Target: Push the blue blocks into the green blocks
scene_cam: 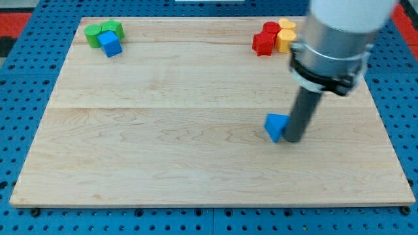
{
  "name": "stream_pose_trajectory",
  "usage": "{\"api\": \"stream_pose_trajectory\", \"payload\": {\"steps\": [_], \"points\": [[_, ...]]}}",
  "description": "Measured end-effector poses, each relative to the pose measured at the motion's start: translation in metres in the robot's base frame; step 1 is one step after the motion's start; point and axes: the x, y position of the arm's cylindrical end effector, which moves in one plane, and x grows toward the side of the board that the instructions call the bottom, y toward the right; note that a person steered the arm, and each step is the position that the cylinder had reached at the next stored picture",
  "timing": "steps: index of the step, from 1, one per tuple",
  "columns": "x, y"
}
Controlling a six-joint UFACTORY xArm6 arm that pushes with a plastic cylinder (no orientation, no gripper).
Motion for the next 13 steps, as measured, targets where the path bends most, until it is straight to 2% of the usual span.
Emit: {"api": "stream_pose_trajectory", "payload": {"steps": [1, 2, 3, 5, 6, 7, 8, 10, 11, 12, 13], "points": [[-0.038, -0.043], [-0.084, -0.049], [-0.106, -0.102], [-0.102, -0.257], [-0.074, -0.291], [-0.076, -0.333], [-0.088, -0.346], [-0.159, -0.346], [-0.151, -0.352], [-0.130, -0.417], [-0.130, -0.414]]}}
